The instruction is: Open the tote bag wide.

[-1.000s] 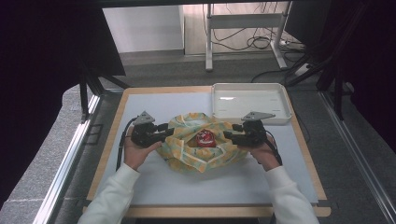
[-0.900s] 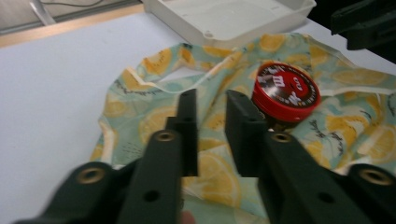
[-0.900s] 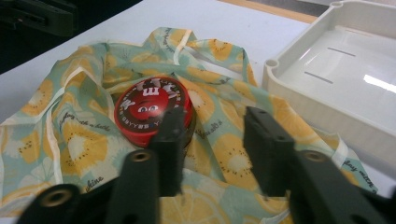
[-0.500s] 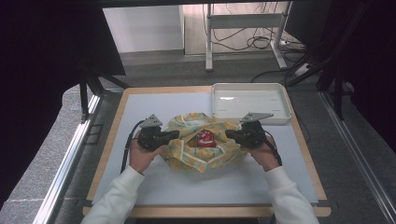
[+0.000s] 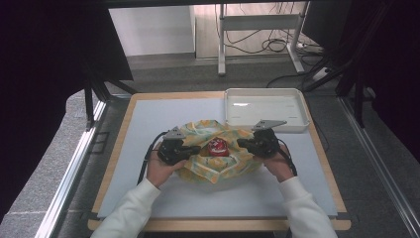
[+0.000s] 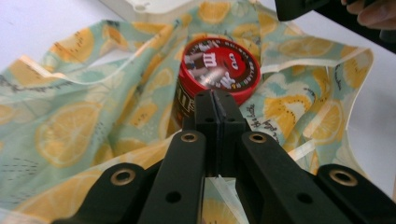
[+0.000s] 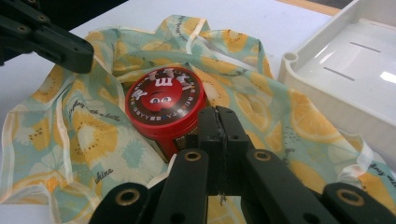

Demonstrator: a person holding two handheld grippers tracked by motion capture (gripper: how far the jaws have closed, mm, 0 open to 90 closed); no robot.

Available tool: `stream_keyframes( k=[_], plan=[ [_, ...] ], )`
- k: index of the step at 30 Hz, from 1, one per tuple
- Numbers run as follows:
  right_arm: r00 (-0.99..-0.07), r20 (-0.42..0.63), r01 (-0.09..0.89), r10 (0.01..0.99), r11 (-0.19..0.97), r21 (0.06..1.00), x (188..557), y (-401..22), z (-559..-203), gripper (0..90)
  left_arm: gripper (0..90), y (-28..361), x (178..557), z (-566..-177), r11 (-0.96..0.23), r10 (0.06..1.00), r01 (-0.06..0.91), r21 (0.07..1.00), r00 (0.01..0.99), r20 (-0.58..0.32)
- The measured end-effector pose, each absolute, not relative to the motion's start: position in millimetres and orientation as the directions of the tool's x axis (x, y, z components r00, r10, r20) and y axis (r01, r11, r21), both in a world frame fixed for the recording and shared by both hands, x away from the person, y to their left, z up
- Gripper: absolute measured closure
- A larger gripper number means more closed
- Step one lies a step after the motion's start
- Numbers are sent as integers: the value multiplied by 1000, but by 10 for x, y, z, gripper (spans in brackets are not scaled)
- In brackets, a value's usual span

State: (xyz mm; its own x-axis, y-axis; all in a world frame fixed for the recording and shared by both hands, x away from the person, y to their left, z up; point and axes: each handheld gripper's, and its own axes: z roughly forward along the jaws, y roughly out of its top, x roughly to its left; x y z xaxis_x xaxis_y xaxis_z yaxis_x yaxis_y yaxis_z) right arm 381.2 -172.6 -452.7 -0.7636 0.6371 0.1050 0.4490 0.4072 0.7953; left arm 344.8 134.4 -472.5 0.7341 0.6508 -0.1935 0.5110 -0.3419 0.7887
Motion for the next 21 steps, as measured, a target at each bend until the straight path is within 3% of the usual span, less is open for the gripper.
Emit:
stream_keyframes(
  k=[21],
  plan=[
    [-752, 113, 523, 650, 483, 703, 4064, -1471, -4871, 888, 900, 1080, 3530, -5081, -417, 627, 583, 698, 740, -244]
  ],
)
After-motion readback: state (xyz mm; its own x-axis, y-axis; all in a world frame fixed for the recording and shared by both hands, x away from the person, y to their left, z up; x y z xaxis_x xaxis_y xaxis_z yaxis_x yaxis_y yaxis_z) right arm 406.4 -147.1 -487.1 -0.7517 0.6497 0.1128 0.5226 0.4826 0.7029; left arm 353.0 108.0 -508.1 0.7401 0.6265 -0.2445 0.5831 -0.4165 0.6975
